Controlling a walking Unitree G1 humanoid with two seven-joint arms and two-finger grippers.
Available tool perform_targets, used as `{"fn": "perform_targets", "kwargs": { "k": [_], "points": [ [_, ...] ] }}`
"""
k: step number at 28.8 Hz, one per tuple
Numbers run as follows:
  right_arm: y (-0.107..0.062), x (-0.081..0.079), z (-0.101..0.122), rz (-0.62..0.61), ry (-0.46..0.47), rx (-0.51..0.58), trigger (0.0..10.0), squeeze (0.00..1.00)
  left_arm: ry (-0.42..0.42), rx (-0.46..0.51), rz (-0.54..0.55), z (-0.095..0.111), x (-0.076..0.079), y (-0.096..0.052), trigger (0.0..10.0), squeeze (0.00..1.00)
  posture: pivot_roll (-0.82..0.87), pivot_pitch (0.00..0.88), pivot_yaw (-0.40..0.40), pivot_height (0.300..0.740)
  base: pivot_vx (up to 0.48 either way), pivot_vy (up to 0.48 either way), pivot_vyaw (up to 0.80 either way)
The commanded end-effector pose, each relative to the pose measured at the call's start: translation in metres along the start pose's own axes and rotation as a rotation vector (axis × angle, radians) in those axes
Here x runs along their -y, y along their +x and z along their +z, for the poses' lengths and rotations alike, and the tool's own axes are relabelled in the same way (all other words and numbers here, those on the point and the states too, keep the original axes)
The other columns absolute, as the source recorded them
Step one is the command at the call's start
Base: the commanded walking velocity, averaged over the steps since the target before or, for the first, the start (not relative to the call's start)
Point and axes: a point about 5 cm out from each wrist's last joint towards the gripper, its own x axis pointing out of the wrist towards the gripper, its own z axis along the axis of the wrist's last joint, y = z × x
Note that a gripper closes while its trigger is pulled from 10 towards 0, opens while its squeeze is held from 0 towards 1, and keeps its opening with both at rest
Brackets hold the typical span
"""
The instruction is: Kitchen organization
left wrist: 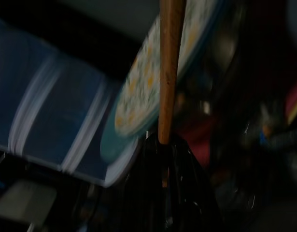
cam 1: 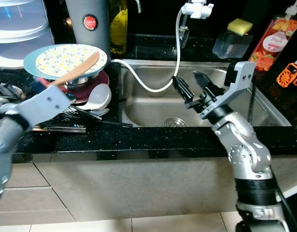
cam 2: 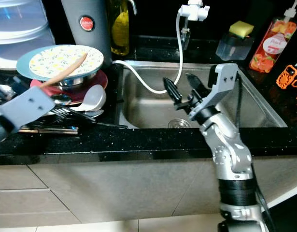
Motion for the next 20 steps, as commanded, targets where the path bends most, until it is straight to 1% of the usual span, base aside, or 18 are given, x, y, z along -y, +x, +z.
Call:
{"fn": "perform_targets", "kwargs": {
  "k": [1,2,4,7,9,10,11,13,14,15,16,17,19,20],
  "points": [
    [-0.001,-0.002,0.003,0.004,0.047,0.013,10.0,0.0,-0.028,0.036,-0.002,0.01,0.007,0.007,10.0,0.0,0.16,0.0,-0.069,0.74,0.0,0.0,0.0],
    [0.0,-0.003,0.003,0.005,0.063,0.017,10.0,0.0,-0.054,0.077,0.005,0.022,0.007,0.011,10.0,0.0,0.15,0.0,-0.065,0.74,0.0,0.0,0.0],
    [0.001,-0.004,0.002,-0.003,0.07,0.021,10.0,0.0,-0.088,0.13,0.024,0.036,0.003,0.016,10.0,0.0,0.14,0.0,-0.059,0.74,0.0,0.0,0.0],
    [0.001,-0.004,0.003,-0.007,0.07,0.022,10.0,0.0,-0.096,0.143,0.036,0.04,0.001,0.018,10.0,0.0,0.14,0.0,-0.059,0.74,0.0,0.0,0.0],
    [0.001,-0.001,0.005,-0.022,0.096,0.038,10.0,0.0,-0.109,0.172,0.058,0.05,-0.003,0.022,10.0,0.0,0.14,0.0,-0.056,0.74,0.0,0.0,0.0],
    [0.0,0.001,0.006,-0.032,0.119,0.045,10.0,0.0,-0.132,0.19,0.045,0.056,0.0,0.025,10.0,0.0,0.14,0.0,-0.055,0.74,0.0,0.0,0.0],
    [0.0,0.001,0.006,-0.032,0.119,0.045,10.0,0.0,-0.132,0.19,0.045,0.056,0.0,0.025,10.0,0.0,0.14,0.0,-0.055,0.74,0.0,0.0,0.0],
    [0.0,0.005,0.006,-0.065,0.144,0.045,10.0,0.0,-0.164,0.216,0.0,0.067,0.011,0.031,10.0,0.0,0.14,0.0,-0.054,0.74,0.0,0.0,0.0],
    [0.0,0.005,0.006,-0.065,0.144,0.045,10.0,0.0,-0.164,0.216,0.0,0.067,0.011,0.031,10.0,0.0,0.14,0.0,-0.054,0.74,0.0,0.0,0.0],
    [0.001,0.007,0.006,-0.076,0.156,0.046,10.0,0.0,-0.169,0.222,-0.018,0.071,0.018,0.033,10.0,0.0,0.14,0.0,-0.057,0.74,0.0,0.0,0.0],
    [0.001,0.007,0.006,-0.076,0.156,0.046,10.0,0.0,-0.169,0.222,-0.018,0.071,0.018,0.033,10.0,0.0,0.14,0.0,-0.057,0.74,0.0,0.0,0.0],
    [0.001,0.008,0.006,-0.085,0.169,0.048,10.0,0.0,-0.176,0.234,-0.034,0.076,0.024,0.035,10.0,0.0,0.14,0.0,-0.056,0.74,0.0,0.0,0.0],
    [0.001,0.008,0.007,-0.093,0.177,0.052,10.0,0.0,-0.216,0.269,-0.085,0.09,0.04,0.038,10.0,0.0,0.14,0.0,-0.052,0.74,0.0,0.0,0.0],
    [0.001,0.008,0.007,-0.093,0.177,0.052,10.0,0.0,-0.216,0.269,-0.085,0.09,0.04,0.038,10.0,0.0,0.14,0.0,-0.052,0.74,0.0,0.0,0.0]
  ]
}}
